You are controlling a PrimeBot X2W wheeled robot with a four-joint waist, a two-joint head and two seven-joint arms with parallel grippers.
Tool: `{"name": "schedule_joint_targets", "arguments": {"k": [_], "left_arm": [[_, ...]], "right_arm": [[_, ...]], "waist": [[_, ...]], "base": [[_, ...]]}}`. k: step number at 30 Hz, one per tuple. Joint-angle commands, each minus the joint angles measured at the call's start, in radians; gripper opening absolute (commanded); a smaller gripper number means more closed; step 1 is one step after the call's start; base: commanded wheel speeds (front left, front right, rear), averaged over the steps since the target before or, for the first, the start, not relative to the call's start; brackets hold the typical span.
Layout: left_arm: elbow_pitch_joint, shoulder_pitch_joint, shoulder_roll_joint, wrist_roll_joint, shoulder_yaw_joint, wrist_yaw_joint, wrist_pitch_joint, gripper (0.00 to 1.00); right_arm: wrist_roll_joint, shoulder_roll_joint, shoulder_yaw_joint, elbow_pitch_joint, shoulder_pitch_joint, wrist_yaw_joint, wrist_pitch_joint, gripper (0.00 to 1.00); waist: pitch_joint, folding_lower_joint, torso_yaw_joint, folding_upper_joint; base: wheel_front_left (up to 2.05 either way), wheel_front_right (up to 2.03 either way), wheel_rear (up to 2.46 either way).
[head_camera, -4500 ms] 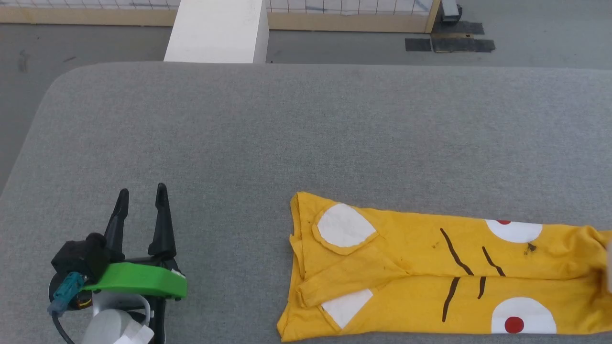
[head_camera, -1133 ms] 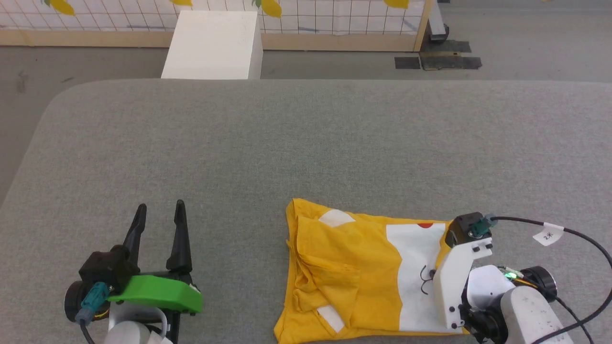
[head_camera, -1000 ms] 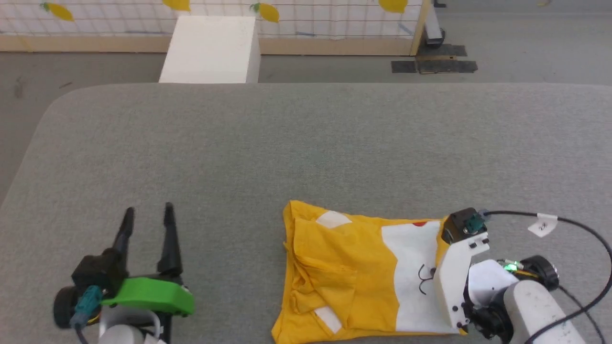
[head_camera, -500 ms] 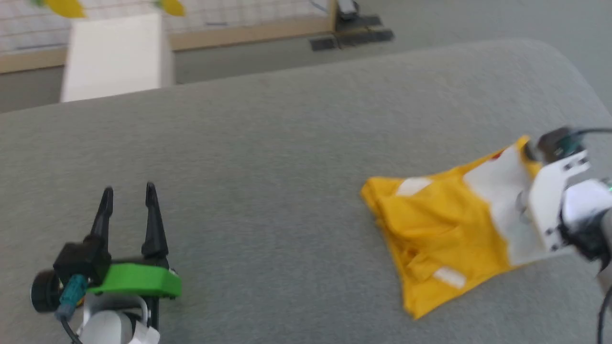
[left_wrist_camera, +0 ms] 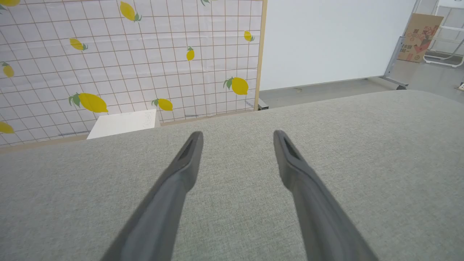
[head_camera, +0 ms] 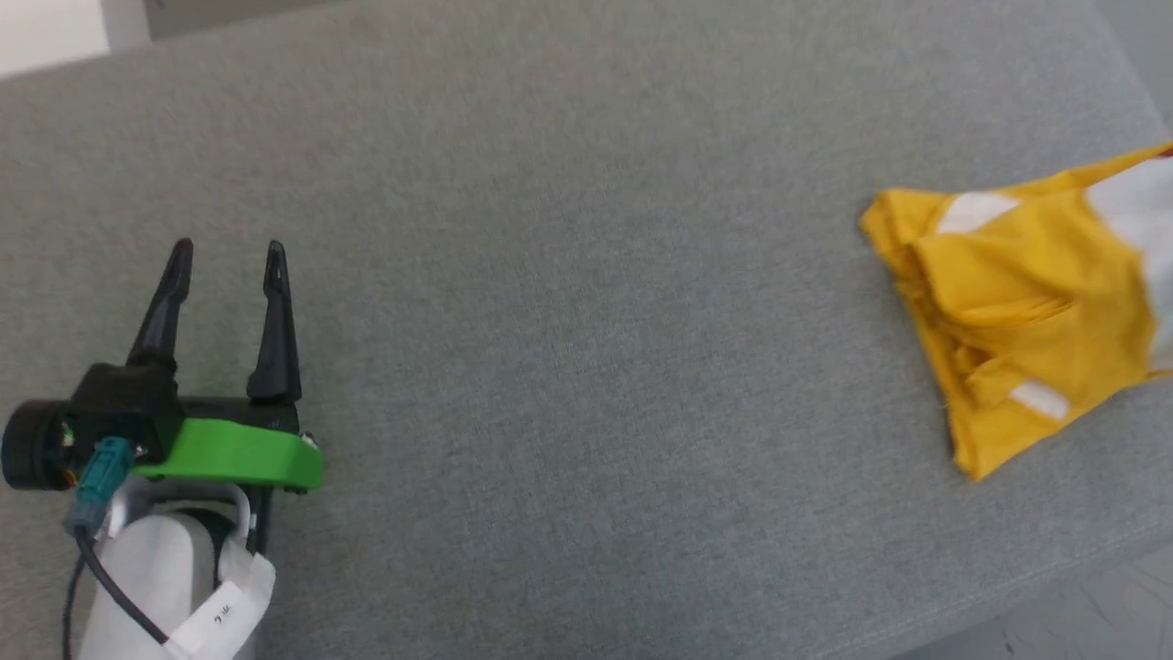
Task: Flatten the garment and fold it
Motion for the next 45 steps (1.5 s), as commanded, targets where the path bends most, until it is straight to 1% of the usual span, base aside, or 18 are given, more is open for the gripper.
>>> {"name": "schedule_joint_targets", "arguments": {"k": [1,5,6,7,8,12,14,15,19,23,27,30,34,37,40,42,44,45], "left_arm": [[-0.014,-0.02,0.014,0.014,0.004,-0.003,0.007,1.0],[-0.042,-0.024,0.029,0.015,0.013,0.003,0.022,1.0],[-0.047,-0.022,0.033,0.015,0.015,0.004,0.024,1.0],[-0.05,-0.019,0.036,0.016,0.017,0.005,0.026,1.0],[-0.054,-0.015,0.038,0.015,0.019,0.007,0.028,1.0],[-0.051,-0.004,0.036,0.009,0.022,0.014,0.025,1.0],[-0.044,0.005,0.03,0.0,0.029,0.022,0.016,1.0],[-0.04,0.009,0.026,-0.005,0.032,0.025,0.011,1.0],[-0.013,0.028,0.009,-0.019,0.037,0.037,-0.011,1.0],[0.016,0.047,-0.017,-0.045,0.043,0.047,-0.036,1.0],[0.036,0.066,-0.04,-0.072,0.056,0.059,-0.052,1.0],[0.053,0.08,-0.053,-0.082,0.056,0.063,-0.058,1.0],[0.074,0.098,-0.064,-0.09,0.057,0.07,-0.065,1.0],[0.083,0.111,-0.072,-0.1,0.061,0.077,-0.07,1.0],[0.09,0.125,-0.082,-0.11,0.063,0.083,-0.074,1.0],[0.095,0.134,-0.085,-0.114,0.06,0.083,-0.076,1.0],[0.1,0.144,-0.09,-0.117,0.056,0.085,-0.077,1.0],[0.104,0.15,-0.091,-0.117,0.054,0.087,-0.078,1.0]], "right_arm": [[-0.024,0.004,-0.036,0.007,-0.031,-0.002,-0.011,0.0],[-0.112,0.005,-0.155,0.026,-0.063,-0.002,-0.008,0.0],[-0.13,0.014,-0.19,0.031,-0.071,-0.002,-0.005,0.05],[-0.142,0.025,-0.218,0.034,-0.078,-0.002,-0.003,0.72],[-0.162,0.033,-0.243,0.032,-0.086,-0.002,-0.01,1.0],[-0.218,0.057,-0.317,0.034,-0.118,-0.002,-0.045,1.0],[-0.207,0.085,-0.344,0.024,-0.152,-0.002,-0.084,1.0],[-0.207,0.092,-0.333,0.017,-0.162,-0.002,-0.109,1.0],[-0.126,0.112,-0.227,-0.03,-0.205,-0.002,-0.232,1.0],[-0.014,0.109,-0.063,-0.115,-0.205,-0.002,-0.334,1.0],[0.108,0.154,0.05,-0.225,-0.185,-0.002,-0.417,1.0],[0.154,0.185,0.122,-0.308,-0.139,-0.002,-0.49,1.0],[0.204,0.272,0.166,-0.374,-0.054,-0.002,-0.586,1.0],[0.222,0.342,0.159,-0.403,0.021,-0.002,-0.675,1.0],[0.219,0.383,0.143,-0.411,0.111,-0.002,-0.776,1.0],[0.203,0.395,0.135,-0.411,0.169,-0.002,-0.836,1.0],[0.223,0.401,0.119,-0.4,0.227,-0.002,-0.882,1.0],[0.258,0.402,0.125,-0.386,0.261,-0.002,-0.9,1.0]], "waist": [[0.106,-0.0002,-0.001,-0.0001],[0.134,-0.0002,0.026,-0.0001],[0.138,-0.0002,0.032,-0.0001],[0.139,-0.0002,0.035,-0.0001],[0.14,-0.0002,0.039,-0.0001],[0.119,-0.0002,0.048,-0.0001],[0.094,-0.0002,0.049,-0.0001],[0.081,-0.0002,0.049,-0.0001],[0.004,-0.0002,0.055,-0.0001],[-0.084,-0.0002,0.078,-0.0001],[-0.165,-0.0002,0.114,-0.0001],[-0.226,-0.0002,0.152,-0.0001],[-0.298,-0.0002,0.196,-0.0001],[-0.34,-0.0002,0.221,-0.0001],[-0.374,-0.0002,0.245,-0.0001],[-0.39,-0.0002,0.258,-0.0001],[-0.404,-0.0002,0.268,-0.0001],[-0.409,-0.0002,0.272,-0.0001]], "base": [[0.0,0.0,0.0],[0.0,0.0,0.0],[0.0,0.0,0.0],[0.0,0.0,0.0],[0.0,0.0,0.0],[0.0,0.0,0.0],[0.0,0.0,0.0],[0.0,0.0,0.0],[0.0,0.0,0.0],[0.0,0.0,0.0],[0.0,0.0,0.0],[0.0,0.0,0.0],[0.0,0.0,0.0],[0.0,0.0,0.0],[0.0,0.0,0.0],[0.0,0.0,0.0],[0.0,0.0,0.0],[0.0,0.0,0.0]]}}
